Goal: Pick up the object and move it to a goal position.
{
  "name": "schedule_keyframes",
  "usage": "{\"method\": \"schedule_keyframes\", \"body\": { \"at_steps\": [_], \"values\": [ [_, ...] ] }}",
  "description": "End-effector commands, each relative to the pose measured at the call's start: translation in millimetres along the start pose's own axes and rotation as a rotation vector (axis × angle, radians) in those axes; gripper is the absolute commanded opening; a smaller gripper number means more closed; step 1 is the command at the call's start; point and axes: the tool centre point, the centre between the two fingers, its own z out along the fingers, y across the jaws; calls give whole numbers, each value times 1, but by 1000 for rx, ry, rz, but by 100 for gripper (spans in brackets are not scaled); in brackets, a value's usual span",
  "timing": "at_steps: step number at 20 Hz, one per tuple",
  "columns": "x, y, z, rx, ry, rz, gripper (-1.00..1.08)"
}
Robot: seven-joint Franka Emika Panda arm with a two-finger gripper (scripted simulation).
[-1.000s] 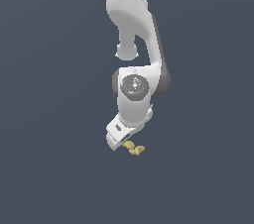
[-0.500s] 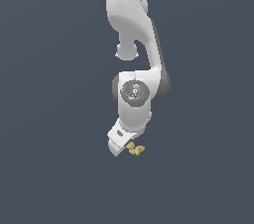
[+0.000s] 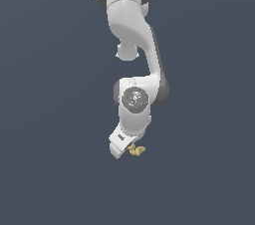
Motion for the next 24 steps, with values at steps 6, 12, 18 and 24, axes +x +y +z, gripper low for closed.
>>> {"method": "schedule_keyframes", "body": {
  "at_steps": [6, 12, 18, 24],
  "values": [
    [0, 0, 27, 1, -1, -2, 100],
    [1, 0, 26, 1, -1, -2, -100],
    [1, 0, 26, 1, -1, -2, -100],
    [-1, 0, 22, 0, 0, -2, -100]
  ]
}}
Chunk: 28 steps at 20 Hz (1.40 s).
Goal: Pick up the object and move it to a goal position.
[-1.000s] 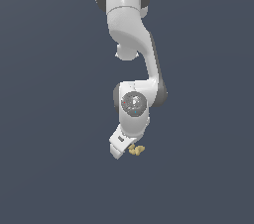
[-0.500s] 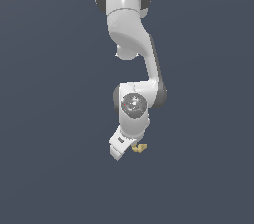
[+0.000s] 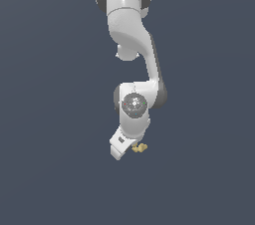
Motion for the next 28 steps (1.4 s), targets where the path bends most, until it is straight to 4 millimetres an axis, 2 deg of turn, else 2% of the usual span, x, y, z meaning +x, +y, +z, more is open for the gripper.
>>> {"method": "schedule_keyframes", "body": {
  "at_steps": [1, 7, 13, 28],
  "values": [
    [-2, 0, -3, 0, 0, 0, -100],
    [-11, -4, -20, 0, 0, 0, -100],
    [-28, -11, -51, -1, -1, 0, -100],
    [-93, -38, -178, -1, -2, 0, -100]
  ]
}}
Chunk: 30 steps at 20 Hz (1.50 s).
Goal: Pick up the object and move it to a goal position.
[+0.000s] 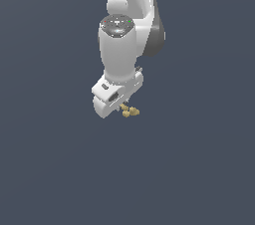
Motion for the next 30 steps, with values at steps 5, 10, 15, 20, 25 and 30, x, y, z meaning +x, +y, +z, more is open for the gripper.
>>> {"method": "schedule_keyframes", "body": {
  "at_steps": [5, 10, 15, 20, 25, 30],
  "values": [
    [-32, -13, -63, 0, 0, 0, -100],
    [-59, -24, -116, 1, 2, -1, -100],
    [-85, -34, -170, 2, 3, -1, -100],
    [-108, -42, -218, 2, 3, -2, -100],
    [-126, -47, -255, 2, 3, -2, -100],
    [-137, -50, -279, 2, 2, 0, -100]
  ]
}}
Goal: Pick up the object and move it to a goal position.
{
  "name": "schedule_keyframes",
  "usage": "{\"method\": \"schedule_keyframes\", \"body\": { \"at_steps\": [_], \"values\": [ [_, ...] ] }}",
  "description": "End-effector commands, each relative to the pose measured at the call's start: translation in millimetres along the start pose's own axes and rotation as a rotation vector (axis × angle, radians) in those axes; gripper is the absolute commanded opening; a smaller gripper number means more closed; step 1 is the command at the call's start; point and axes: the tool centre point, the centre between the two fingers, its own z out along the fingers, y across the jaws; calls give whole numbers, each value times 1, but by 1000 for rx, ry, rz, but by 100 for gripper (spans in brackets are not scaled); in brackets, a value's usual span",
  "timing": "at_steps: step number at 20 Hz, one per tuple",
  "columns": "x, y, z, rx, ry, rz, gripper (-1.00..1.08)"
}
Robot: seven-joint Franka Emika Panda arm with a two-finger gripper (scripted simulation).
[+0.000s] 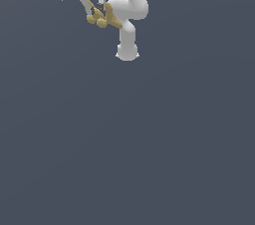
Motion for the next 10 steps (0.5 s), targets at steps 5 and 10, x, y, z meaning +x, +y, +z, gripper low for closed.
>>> {"method": "schedule_keyframes", "body": {
  "at_steps": [5, 10],
  "values": [
    [-8, -2, -17, 1, -1, 0, -100],
    [-7, -1, -17, 1, -2, 0, -100]
  ]
}}
